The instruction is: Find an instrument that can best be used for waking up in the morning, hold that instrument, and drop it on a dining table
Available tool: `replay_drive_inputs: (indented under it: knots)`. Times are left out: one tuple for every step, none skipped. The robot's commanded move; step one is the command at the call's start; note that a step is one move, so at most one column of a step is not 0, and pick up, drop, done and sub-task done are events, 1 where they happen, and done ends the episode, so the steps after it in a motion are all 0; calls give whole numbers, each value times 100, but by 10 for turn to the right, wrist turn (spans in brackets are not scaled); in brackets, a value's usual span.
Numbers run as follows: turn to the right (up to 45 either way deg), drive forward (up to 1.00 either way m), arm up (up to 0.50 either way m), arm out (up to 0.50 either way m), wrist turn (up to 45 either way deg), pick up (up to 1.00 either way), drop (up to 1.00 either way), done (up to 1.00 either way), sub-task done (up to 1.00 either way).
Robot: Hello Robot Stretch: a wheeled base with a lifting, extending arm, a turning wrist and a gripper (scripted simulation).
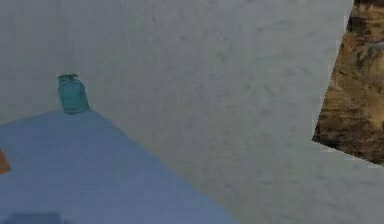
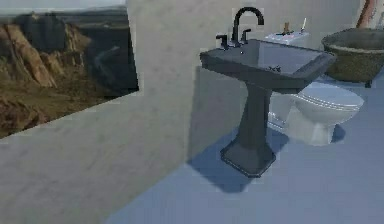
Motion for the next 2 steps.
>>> replay_drive_inputs:
  knots:
    - [-360, 0, 0, 0, 0, 0, 0, 0, 0]
    - [0, 75, 0, 0, 0, 0, 0, 0, 0]
